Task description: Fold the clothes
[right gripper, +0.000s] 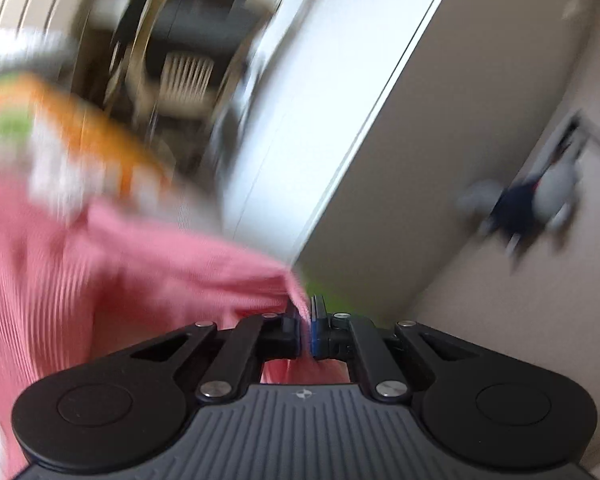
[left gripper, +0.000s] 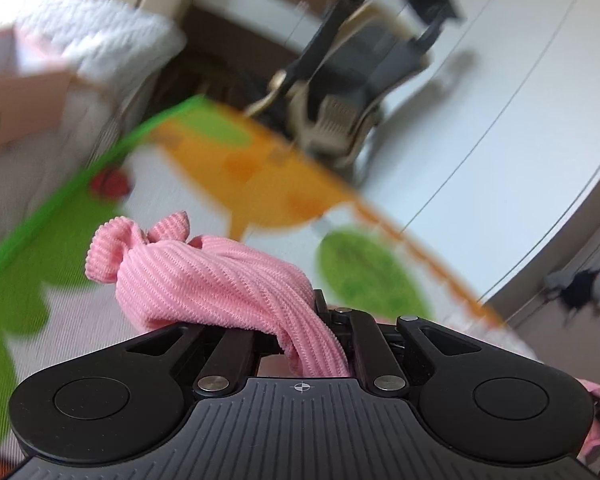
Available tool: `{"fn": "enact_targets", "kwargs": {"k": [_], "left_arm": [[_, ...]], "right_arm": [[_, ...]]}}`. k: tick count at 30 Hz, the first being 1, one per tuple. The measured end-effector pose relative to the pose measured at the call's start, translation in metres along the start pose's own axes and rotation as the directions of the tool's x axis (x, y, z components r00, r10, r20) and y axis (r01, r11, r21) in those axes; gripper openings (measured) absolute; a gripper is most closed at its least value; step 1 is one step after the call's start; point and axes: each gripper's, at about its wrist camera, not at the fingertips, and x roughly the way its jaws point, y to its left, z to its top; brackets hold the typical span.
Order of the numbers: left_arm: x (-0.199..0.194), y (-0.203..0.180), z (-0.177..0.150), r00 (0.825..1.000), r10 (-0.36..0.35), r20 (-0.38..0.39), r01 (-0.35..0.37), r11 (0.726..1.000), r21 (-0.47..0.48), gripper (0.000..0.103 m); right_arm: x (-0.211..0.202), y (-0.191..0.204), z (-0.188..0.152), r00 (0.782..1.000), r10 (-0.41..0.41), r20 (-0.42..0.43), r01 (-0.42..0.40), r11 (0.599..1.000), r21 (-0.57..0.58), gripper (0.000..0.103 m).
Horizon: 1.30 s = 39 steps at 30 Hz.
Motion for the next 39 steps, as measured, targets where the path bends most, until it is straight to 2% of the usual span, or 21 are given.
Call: {"fn": "enact_targets", "kwargs": {"k": [2, 4, 5, 7, 9, 11, 12, 13, 14, 16, 18, 22, 24, 25, 26, 29, 31, 33, 36, 37, 39], "left_arm": [[-0.022, -0.015, 0.01, 0.994, -0.061, 0.095, 0.06, 0.998, 0.011, 0.008], [-0.027, -0.026, 0.012, 0.992, -0.037, 0.124, 0.031, 0.998, 0.049, 0.012], [-0.022, -0.029, 0.008, 0.996, 0.0, 0.087, -0.007, 0.997, 0.076, 0.018], [-0.01, -0.031, -0.005, 0.998, 0.065, -0.005, -0.064, 0.99, 0.126, 0.029], [-0.014, -0.027, -0.023, 0.995, 0.045, -0.088, -0.034, 0.992, 0.118, 0.036], [-0.023, -0.023, -0.04, 0.988, 0.004, -0.156, 0.013, 0.994, 0.104, 0.054], [-0.032, -0.024, -0.047, 0.982, -0.04, -0.182, 0.058, 0.994, 0.094, 0.058], [-0.04, -0.024, -0.054, 0.975, -0.084, -0.208, 0.103, 0.991, 0.082, 0.065], [-0.047, -0.03, -0.061, 0.964, -0.134, -0.231, 0.155, 0.985, 0.078, 0.074], [-0.06, -0.042, -0.076, 0.933, -0.231, -0.277, 0.259, 0.963, 0.068, 0.082], [-0.067, -0.062, -0.092, 0.904, -0.289, -0.315, 0.33, 0.94, 0.085, 0.084], [-0.066, -0.087, -0.118, 0.909, -0.244, -0.337, 0.306, 0.941, 0.146, 0.086], [-0.061, -0.095, -0.128, 0.913, -0.208, -0.352, 0.281, 0.945, 0.169, 0.084], [-0.058, -0.098, -0.133, 0.915, -0.185, -0.359, 0.264, 0.947, 0.184, 0.08], [-0.056, -0.101, -0.137, 0.916, -0.162, -0.366, 0.247, 0.948, 0.199, 0.074], [-0.056, -0.1, -0.14, 0.923, -0.135, -0.361, 0.229, 0.946, 0.23, 0.073], [-0.062, -0.097, -0.135, 0.915, -0.15, -0.376, 0.245, 0.944, 0.219, 0.073], [-0.071, -0.095, -0.13, 0.905, -0.174, -0.388, 0.276, 0.935, 0.223, 0.076], [-0.084, -0.094, -0.12, 0.892, -0.217, -0.396, 0.325, 0.918, 0.229, 0.087], [-0.089, -0.095, -0.115, 0.89, -0.237, -0.39, 0.344, 0.91, 0.232, 0.093], [-0.091, -0.099, -0.102, 0.896, -0.253, -0.366, 0.353, 0.905, 0.239, 0.094]], "right_arm": [[-0.019, -0.003, 0.013, 0.992, -0.038, 0.12, 0.036, 0.999, 0.017, 0.004], [-0.014, 0.003, 0.011, 0.993, -0.066, 0.101, 0.069, 0.997, -0.029, 0.009], [-0.003, 0.007, 0.005, 0.998, -0.053, 0.024, 0.055, 0.997, -0.061, 0.019], [0.013, 0.009, -0.013, 0.995, -0.039, -0.094, 0.032, 0.997, -0.073, 0.029], [0.011, 0.003, -0.03, 0.99, -0.023, -0.136, 0.021, 1.0, -0.018, 0.029], [-0.018, -0.009, -0.042, 0.99, 0.045, -0.133, -0.029, 0.993, 0.117, 0.035], [-0.039, -0.017, -0.047, 0.985, 0.116, -0.126, -0.091, 0.978, 0.189, 0.037], [-0.052, -0.02, -0.056, 0.971, 0.211, -0.114, -0.175, 0.949, 0.26, 0.041], [-0.062, -0.02, -0.064, 0.946, 0.309, -0.101, -0.263, 0.91, 0.322, 0.045], [-0.071, -0.013, -0.077, 0.899, 0.43, -0.087, -0.365, 0.843, 0.397, 0.049], [-0.068, 0.001, -0.089, 0.87, 0.485, -0.085, -0.407, 0.805, 0.432, 0.049], [-0.065, 0.019, -0.106, 0.836, 0.541, -0.091, -0.448, 0.769, 0.456, 0.049], [-0.074, 0.028, -0.108, 0.831, 0.549, -0.092, -0.465, 0.775, 0.427, 0.042], [-0.079, 0.032, -0.107, 0.83, 0.549, -0.098, -0.472, 0.784, 0.403, 0.023], [-0.085, 0.035, -0.106, 0.827, 0.552, -0.102, -0.479, 0.789, 0.386, 0.011], [-0.106, 0.039, -0.102, 0.82, 0.562, -0.107, -0.498, 0.794, 0.349, 0.008], [-0.12, 0.039, -0.103, 0.812, 0.568, -0.13, -0.506, 0.798, 0.327, 0.006], [-0.136, 0.039, -0.107, 0.786, 0.592, -0.179, -0.526, 0.792, 0.31, 0.006], [-0.159, 0.038, -0.105, 0.768, 0.597, -0.234, -0.563, 0.802, 0.199, 0.008], [-0.165, 0.036, -0.103, 0.765, 0.598, -0.239, -0.574, 0.802, 0.167, 0.014], [-0.167, 0.022, -0.083, 0.784, 0.595, -0.175, -0.571, 0.803, 0.171, 0.035]]}}
